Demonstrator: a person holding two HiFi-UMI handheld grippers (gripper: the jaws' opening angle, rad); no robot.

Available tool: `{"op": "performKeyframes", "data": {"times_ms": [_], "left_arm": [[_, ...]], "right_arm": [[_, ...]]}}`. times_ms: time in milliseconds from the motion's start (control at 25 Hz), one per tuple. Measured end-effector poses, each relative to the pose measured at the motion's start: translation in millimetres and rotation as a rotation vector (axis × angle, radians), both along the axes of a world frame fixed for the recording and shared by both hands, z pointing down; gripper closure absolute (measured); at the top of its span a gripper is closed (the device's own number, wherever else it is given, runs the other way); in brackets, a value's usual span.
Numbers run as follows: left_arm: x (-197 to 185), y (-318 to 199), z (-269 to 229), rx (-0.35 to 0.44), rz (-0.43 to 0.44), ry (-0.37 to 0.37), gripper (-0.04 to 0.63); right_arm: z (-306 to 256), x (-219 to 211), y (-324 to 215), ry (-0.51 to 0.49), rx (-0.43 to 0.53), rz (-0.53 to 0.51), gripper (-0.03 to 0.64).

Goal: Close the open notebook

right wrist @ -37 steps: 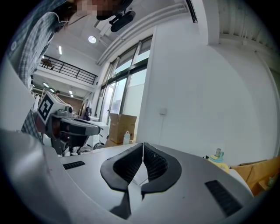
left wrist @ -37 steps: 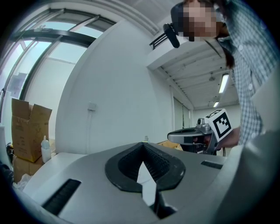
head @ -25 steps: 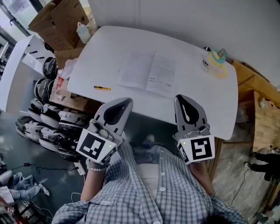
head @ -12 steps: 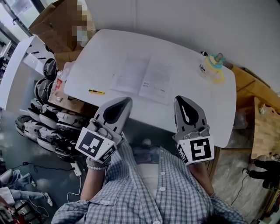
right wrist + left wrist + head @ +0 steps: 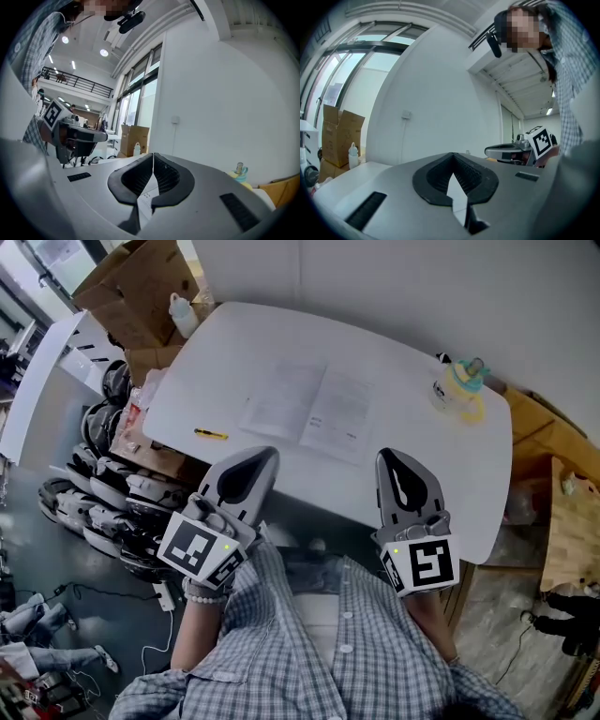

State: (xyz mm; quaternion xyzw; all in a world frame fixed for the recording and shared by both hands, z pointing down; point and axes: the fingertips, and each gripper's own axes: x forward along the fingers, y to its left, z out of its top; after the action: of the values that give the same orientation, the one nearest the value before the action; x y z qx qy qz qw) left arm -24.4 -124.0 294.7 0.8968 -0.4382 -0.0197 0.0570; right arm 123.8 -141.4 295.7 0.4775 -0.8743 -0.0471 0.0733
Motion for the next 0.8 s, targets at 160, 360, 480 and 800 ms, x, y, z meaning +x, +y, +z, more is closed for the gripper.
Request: {"op": "performKeyframes", "data": {"times_ms": [160, 360, 480, 800], "left_arm": [[-15.2, -4.1, 1.1, -0.04, -0.048, 0.092, 0.592], [-30.7, -12.4, 19.0, -0.129, -0.07, 0.22, 0.591], [-41.9, -22.7, 36.5, -0.206, -0.098, 0.344, 0.591], [-67.8, -50.4, 93.8, -0.408, -0.174, 0.685, 0.591]], "right_arm": [[3.9, 0.3, 1.2, -0.002, -0.014, -0.005, 0.594], [9.3, -0.4, 3.8, -0.002, -0.024, 0.004, 0.594], [13.8, 2.6, 3.0, 0.003, -0.033, 0.019, 0.594], [16.2, 6.6, -8.3, 0.059, -0.028, 0.041, 0.594]]}}
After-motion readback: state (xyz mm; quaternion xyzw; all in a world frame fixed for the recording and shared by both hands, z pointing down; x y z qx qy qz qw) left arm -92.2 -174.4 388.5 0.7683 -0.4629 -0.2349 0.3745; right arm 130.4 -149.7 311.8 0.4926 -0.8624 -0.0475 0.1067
